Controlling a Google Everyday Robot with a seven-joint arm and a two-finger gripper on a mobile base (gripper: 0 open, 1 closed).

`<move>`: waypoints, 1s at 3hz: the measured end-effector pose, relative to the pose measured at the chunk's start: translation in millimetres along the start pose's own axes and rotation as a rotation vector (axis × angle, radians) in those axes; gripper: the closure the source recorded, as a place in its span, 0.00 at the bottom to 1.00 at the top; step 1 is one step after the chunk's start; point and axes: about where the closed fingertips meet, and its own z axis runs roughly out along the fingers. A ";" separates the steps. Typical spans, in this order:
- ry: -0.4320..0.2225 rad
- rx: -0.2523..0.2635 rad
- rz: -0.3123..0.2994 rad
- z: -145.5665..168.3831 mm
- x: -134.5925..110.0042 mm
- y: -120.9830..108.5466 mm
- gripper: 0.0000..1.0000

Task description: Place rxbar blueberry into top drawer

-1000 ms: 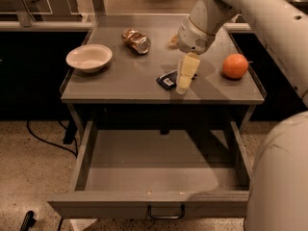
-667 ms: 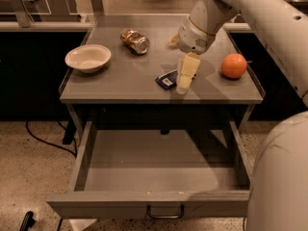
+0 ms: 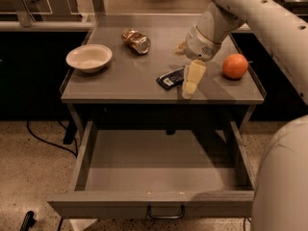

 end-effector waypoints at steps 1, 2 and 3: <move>-0.005 -0.018 -0.020 6.4 2.4 -8.4 0.00; -0.015 -0.047 -0.044 15.4 -0.4 -20.1 0.00; -0.045 -0.077 -0.044 32.9 -0.7 -36.9 0.00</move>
Offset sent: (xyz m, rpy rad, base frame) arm 0.0335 0.0095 -0.0092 0.0044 0.0543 0.1072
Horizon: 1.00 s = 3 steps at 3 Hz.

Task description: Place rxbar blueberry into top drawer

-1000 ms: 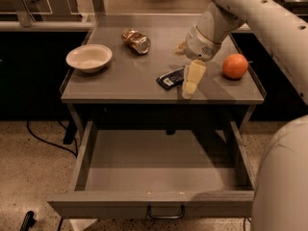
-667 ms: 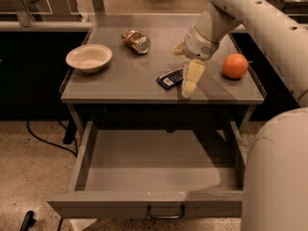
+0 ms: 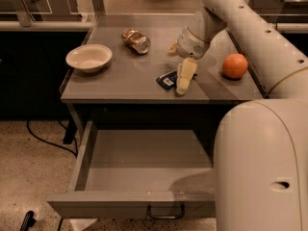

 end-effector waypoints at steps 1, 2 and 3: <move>0.000 0.000 0.000 0.1 0.0 -0.2 0.00; -0.011 0.040 0.004 0.0 -0.2 -1.8 0.00; -0.026 0.047 0.004 2.7 -1.4 2.9 0.00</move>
Offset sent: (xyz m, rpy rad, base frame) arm -0.0099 -0.0051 0.0038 0.0340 -0.0666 -0.0485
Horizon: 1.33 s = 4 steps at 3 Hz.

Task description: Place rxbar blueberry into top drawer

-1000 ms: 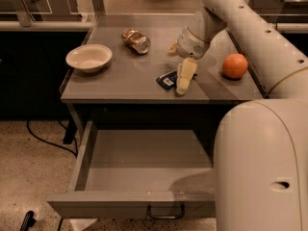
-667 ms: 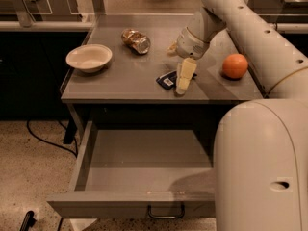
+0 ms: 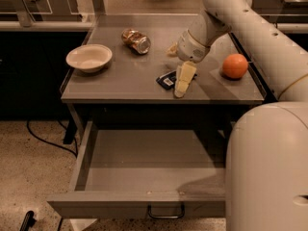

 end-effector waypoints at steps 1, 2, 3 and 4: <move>-0.020 -0.020 0.008 3.6 1.0 5.8 0.00; -0.028 -0.066 0.022 10.3 -0.1 8.5 0.00; -0.014 -0.050 0.032 15.6 1.0 -0.5 0.00; -0.015 -0.049 0.032 16.1 0.9 -0.9 0.00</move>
Offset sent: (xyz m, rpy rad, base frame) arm -0.0155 0.0005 -0.0080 0.0080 0.1446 0.0371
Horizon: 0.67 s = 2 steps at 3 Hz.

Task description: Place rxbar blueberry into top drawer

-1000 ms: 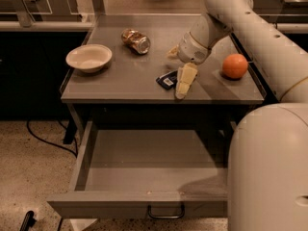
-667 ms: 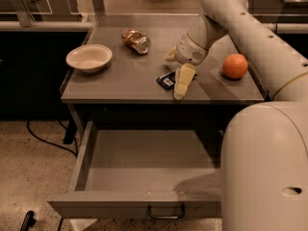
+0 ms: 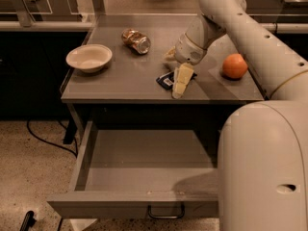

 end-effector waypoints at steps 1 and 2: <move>0.000 0.000 0.000 0.0 0.0 0.0 0.15; 0.000 0.000 0.000 0.0 0.0 0.0 0.39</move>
Offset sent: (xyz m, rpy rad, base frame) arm 0.0000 0.0000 0.0000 0.0000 0.0000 0.0000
